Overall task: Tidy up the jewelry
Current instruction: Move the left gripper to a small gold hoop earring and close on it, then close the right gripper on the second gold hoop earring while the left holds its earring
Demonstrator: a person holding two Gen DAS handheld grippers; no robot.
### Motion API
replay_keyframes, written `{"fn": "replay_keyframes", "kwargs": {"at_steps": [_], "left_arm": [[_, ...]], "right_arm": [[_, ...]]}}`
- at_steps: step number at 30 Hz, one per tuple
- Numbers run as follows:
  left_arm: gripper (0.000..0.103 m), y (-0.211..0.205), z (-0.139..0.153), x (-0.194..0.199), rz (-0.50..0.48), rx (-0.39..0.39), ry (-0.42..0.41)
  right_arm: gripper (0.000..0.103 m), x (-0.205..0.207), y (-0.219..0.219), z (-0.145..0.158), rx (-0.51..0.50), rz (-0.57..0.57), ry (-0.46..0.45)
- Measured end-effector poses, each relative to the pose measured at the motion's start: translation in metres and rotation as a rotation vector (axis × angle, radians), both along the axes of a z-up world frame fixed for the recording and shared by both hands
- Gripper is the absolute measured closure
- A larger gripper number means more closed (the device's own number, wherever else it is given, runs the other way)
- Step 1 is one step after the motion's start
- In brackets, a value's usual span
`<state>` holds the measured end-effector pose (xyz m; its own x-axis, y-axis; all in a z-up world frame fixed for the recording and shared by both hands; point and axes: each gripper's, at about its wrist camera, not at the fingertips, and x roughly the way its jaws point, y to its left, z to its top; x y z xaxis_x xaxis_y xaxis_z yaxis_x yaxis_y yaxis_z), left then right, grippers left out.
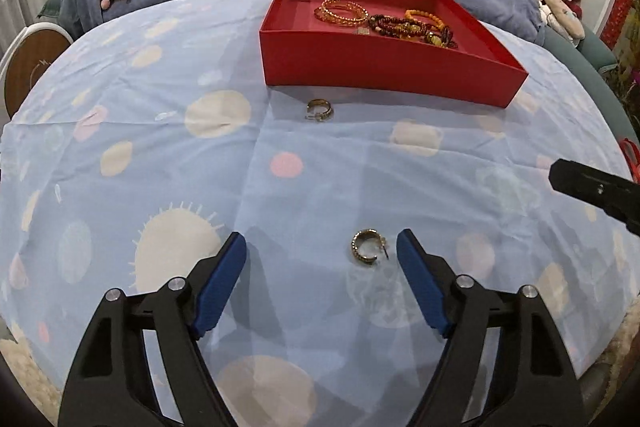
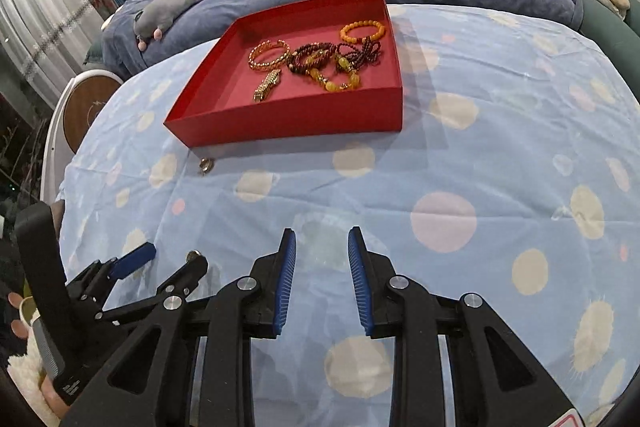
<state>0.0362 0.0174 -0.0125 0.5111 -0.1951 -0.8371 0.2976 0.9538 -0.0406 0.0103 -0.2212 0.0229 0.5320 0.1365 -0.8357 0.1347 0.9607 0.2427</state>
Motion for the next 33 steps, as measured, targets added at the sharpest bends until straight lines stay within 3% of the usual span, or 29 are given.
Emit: {"fn": "replay_keyframes", "kwargs": {"at_steps": [5, 16, 24, 33], "left_arm": [[0.04, -0.006, -0.001, -0.001, -0.022, 0.024, -0.036], [0.086, -0.007, 0.004, -0.003, -0.07, -0.013, -0.036], [0.086, 0.011, 0.01, 0.003, -0.03, -0.055, -0.025], [0.086, 0.048, 0.022, 0.022, 0.064, -0.075, -0.035]], "right_arm": [[0.076, 0.0, 0.003, -0.005, 0.008, 0.003, 0.011], [0.076, 0.006, 0.018, -0.01, 0.014, 0.038, 0.022], [0.076, 0.024, 0.036, -0.013, 0.015, 0.09, 0.021], [0.076, 0.075, 0.087, -0.026, 0.004, 0.206, 0.018]]}}
